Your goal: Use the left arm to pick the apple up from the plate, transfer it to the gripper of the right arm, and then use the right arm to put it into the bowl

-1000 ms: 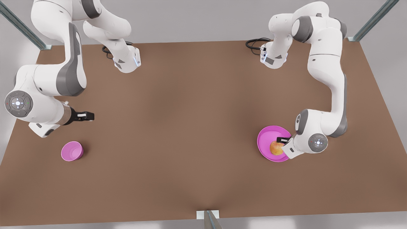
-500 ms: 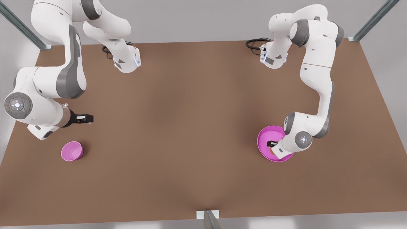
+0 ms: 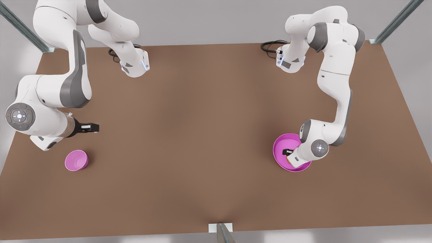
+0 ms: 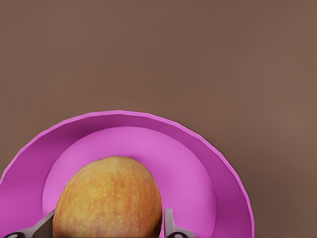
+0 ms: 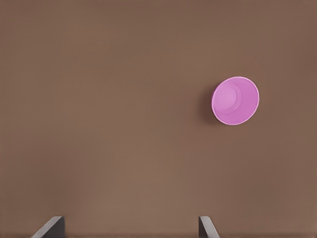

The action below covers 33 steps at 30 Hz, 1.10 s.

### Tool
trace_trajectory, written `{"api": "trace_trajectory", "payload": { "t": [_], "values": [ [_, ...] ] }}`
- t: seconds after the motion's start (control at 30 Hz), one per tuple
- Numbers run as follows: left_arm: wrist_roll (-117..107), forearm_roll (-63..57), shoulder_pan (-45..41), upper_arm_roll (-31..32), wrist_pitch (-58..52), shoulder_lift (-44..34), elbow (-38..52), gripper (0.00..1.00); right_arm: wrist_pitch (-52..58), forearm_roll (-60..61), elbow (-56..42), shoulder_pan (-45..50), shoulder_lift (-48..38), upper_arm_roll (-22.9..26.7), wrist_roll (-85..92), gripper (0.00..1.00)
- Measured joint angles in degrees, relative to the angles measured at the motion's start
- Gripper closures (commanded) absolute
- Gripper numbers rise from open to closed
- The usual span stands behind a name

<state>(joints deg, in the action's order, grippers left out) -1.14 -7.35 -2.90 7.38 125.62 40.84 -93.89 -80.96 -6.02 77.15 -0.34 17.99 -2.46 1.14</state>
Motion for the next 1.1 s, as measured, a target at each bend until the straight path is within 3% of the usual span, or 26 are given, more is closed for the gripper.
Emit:
{"api": "trace_trajectory", "payload": {
  "t": [0.43,0.53,0.67,0.93,1.1],
  "values": [
    [-0.1,0.0,0.3,-0.1,2.8,1.9,0.0,0.0,0.1,-0.3,0.0,0.0,0.2,0.0,0.0,0.0],
    [-0.3,-0.1,0.3,-0.1,3.0,1.8,0.0,0.13,0.1,-0.3,0.0,0.1,0.5,0.0,0.0,0.0],
    [-0.5,-0.3,0.6,-0.1,2.9,1.2,0.0,0.13,0.1,-0.3,0.0,0.1,0.5,0.0,0.0,0.0],
    [-0.9,5.4,0.7,0.4,-5.9,-3.0,3.7,0.13,0.0,-0.2,-0.7,0.0,1.5,0.0,0.0,0.0],
    [-1.3,13.0,0.2,9.4,-14.4,-1.9,13.4,0.13,-0.6,5.1,-2.7,0.9,7.6,-1.3,0.5,0.0]
  ]
}}
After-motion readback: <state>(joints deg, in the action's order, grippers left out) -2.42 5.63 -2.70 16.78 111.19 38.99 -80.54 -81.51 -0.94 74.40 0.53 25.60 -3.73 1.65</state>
